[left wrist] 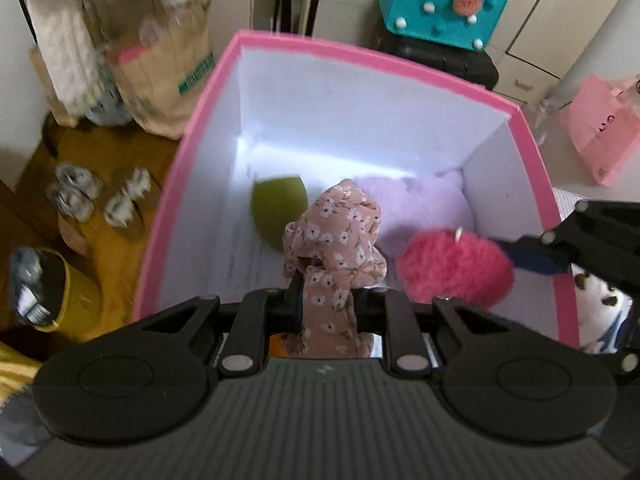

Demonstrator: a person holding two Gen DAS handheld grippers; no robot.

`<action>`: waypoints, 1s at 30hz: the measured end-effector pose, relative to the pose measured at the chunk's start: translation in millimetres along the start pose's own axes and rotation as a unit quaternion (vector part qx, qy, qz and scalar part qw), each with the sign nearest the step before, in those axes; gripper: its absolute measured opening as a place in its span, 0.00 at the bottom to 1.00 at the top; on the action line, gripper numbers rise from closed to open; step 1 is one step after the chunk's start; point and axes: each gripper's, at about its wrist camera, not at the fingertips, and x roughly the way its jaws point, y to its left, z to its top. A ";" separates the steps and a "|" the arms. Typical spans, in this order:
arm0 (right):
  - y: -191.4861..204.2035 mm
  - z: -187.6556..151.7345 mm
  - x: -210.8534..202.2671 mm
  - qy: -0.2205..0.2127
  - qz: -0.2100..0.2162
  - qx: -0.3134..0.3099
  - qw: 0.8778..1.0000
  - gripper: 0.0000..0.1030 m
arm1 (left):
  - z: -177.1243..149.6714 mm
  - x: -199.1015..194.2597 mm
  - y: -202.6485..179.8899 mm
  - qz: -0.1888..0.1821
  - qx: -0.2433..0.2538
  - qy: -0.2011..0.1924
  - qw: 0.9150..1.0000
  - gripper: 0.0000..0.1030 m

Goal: Organize soft objects
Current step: 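Lower the cloth and pompom into the pink box and open both grippers, then withdraw both tools from the pink box toward the wet wipes packs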

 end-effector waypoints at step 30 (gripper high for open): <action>-10.0 -27.0 -66.7 -0.076 0.053 0.139 0.986 0.56 | -32.4 -86.6 -28.0 -0.012 0.097 -0.068 0.993 0.54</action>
